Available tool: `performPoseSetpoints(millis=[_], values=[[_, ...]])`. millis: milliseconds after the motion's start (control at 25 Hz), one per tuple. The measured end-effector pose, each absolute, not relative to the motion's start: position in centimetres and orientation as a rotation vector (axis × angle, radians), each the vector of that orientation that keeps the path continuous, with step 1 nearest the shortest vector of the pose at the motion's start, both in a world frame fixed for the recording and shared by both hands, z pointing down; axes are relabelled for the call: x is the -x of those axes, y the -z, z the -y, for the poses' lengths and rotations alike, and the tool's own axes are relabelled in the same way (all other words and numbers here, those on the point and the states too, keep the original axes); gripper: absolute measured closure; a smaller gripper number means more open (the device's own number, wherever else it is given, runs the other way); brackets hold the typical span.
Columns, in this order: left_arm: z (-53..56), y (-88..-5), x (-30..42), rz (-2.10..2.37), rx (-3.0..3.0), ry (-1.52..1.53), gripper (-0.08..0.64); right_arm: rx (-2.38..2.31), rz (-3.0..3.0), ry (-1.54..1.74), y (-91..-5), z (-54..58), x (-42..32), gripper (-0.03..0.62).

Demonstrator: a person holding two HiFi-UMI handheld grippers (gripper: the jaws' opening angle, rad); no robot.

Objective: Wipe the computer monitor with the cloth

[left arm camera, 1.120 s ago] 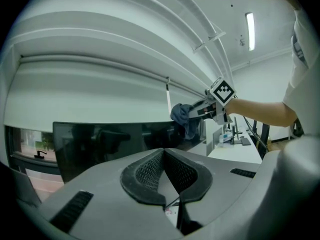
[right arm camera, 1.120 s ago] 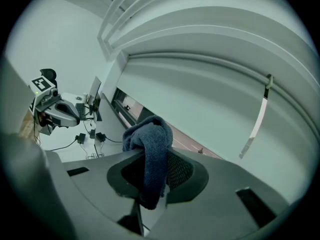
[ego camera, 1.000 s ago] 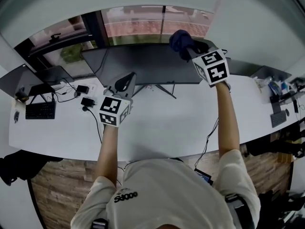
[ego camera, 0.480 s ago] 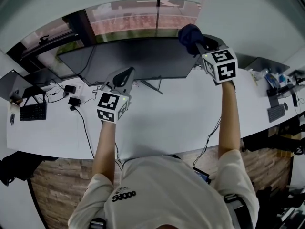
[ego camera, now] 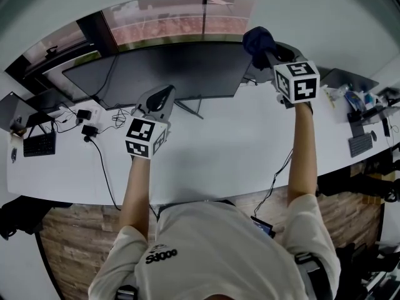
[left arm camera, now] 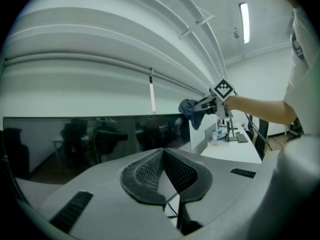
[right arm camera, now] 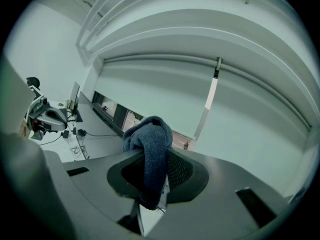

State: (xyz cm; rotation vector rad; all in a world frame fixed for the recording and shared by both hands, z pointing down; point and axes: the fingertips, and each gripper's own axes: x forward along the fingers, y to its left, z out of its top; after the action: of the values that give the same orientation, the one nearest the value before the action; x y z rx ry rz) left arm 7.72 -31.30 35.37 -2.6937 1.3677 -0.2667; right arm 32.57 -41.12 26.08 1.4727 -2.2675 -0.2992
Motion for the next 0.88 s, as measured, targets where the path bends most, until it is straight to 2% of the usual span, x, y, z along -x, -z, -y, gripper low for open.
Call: performPoseSetpoints(millis=[240,880], values=[[31.3,-34.7,-7.6,-1.377,2.662,0.289,0.548,-1.702,2.260,0.257,-24.9,41.3,-36.8,0.532],[29.6,-35.7,-8.5,-1.351,2.677,0.341,0.548,-1.596,2.361,0.007,-34.6,43.2,-34.2,0.534]])
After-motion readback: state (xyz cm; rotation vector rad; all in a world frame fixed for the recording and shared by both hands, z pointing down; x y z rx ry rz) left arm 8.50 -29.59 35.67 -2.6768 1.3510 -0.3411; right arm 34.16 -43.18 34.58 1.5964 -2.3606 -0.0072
